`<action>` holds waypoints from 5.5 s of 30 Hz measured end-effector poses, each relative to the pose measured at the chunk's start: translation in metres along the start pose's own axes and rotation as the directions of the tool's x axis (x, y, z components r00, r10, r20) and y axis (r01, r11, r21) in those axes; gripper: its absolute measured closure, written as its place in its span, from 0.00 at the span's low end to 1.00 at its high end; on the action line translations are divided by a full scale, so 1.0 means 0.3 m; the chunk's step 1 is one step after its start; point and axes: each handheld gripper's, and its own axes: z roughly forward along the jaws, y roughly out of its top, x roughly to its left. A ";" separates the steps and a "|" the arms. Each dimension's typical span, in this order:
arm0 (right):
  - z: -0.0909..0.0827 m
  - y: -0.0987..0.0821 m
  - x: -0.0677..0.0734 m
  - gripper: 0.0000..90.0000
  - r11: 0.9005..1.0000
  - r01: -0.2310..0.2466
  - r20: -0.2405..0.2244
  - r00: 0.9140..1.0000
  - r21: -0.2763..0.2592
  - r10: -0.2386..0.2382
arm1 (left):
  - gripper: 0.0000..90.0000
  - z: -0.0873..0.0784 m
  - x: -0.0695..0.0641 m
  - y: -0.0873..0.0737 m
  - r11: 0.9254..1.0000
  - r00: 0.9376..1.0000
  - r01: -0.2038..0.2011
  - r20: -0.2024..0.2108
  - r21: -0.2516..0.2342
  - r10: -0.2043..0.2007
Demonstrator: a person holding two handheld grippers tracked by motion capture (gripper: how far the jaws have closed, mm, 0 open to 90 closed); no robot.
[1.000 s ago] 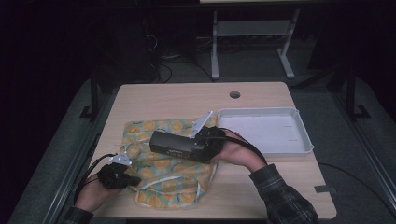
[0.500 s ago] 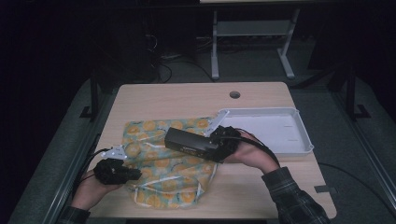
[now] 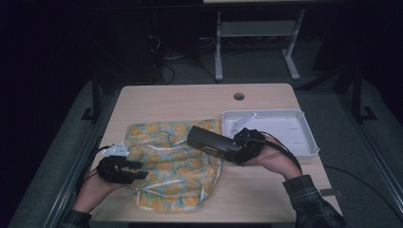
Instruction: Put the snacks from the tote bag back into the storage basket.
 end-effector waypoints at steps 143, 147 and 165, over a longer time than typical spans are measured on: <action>-0.016 -0.289 -0.420 0.99 0.948 -0.310 0.108 0.947 0.072 0.301 | 0.43 0.038 0.002 -0.028 0.998 0.998 -0.051 0.028 0.024 0.051; -0.017 -0.289 -0.409 0.99 0.949 -0.304 0.104 0.950 0.088 0.295 | 0.43 0.038 0.002 -0.028 0.998 0.998 -0.053 0.028 0.024 0.052; -0.085 -0.280 -0.366 0.95 0.952 -0.308 0.111 0.946 -0.002 0.306 | 0.43 0.037 0.001 -0.027 0.998 0.998 -0.052 0.029 0.020 0.051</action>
